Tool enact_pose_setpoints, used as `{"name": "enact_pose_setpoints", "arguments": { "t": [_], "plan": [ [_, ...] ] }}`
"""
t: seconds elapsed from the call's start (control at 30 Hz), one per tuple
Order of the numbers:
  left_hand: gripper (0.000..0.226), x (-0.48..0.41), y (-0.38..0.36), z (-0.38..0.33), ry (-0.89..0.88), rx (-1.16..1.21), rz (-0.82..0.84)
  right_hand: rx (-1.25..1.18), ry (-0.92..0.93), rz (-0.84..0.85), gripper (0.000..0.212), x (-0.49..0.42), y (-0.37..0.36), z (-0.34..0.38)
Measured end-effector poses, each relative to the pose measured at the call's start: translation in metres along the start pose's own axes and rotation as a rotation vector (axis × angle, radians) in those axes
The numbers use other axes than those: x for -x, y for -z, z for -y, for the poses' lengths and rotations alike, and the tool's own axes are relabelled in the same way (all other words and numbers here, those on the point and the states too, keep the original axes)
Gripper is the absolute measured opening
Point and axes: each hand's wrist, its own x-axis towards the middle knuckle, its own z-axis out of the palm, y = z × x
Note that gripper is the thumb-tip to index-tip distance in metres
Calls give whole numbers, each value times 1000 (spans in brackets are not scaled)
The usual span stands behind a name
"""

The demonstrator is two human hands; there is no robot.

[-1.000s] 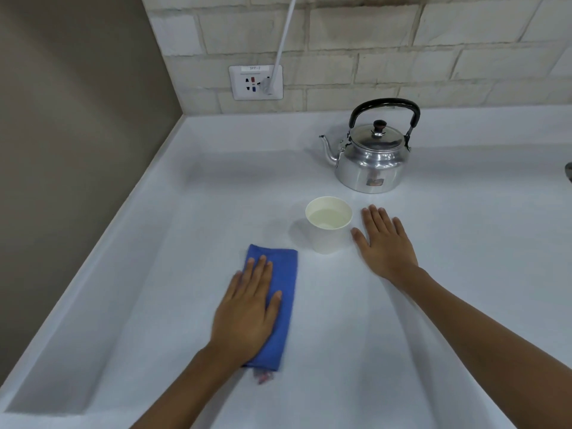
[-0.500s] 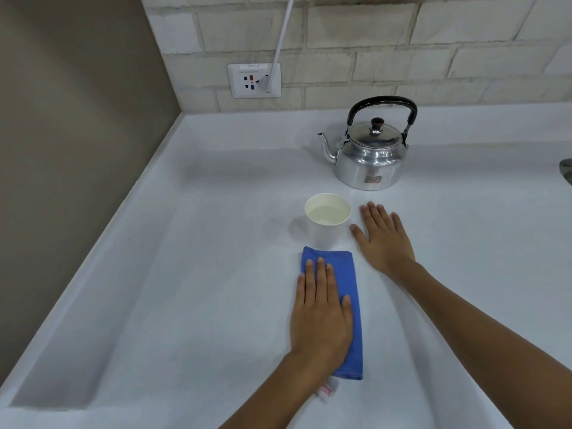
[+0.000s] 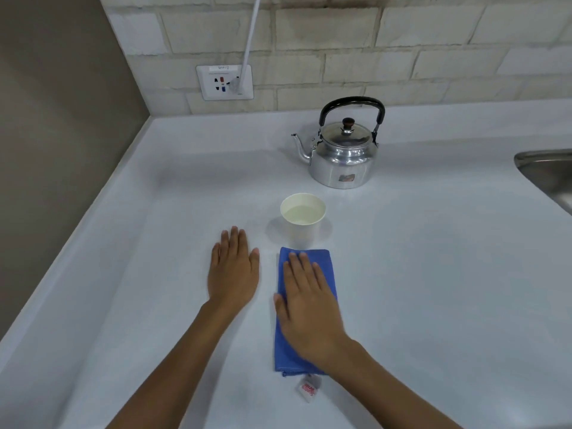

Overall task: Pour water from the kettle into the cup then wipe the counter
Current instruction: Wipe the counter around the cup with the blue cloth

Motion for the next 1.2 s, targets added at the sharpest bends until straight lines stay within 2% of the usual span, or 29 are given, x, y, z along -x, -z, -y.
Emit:
{"name": "enact_pose_setpoints", "arguments": {
  "t": [0.2, 0.33, 0.43, 0.6, 0.73, 0.97, 1.1, 1.2],
  "plan": [
    [56, 0, -7, 4, -17, -23, -39, 64, -22, 68, 60, 11, -9, 3],
    [56, 1, -8, 6, -25, -31, -57, 117, -61, 29, 57, 31, 4, -6],
    [56, 1, -8, 6, -30, -25, -67, 86, 4, 4, 54, 39, 10, -35],
    [55, 1, -8, 3, -23, -37, -92, 116, -2, 46, 54, -7, 32, -106],
    [55, 1, -9, 4, -22, -34, -85, 171, -95, 39, 54, -43, 26, -114],
    [55, 2, -10, 5, -33, -6, -105, 171, -2, -29, 55, 20, 27, -118],
    [55, 1, -10, 3, -26, -22, -110, 149, -166, -47, 61, -4, 36, -158],
    [55, 1, -10, 2, -23, -36, -119, 164, -321, -36, 56, -52, 40, -181]
  ]
}}
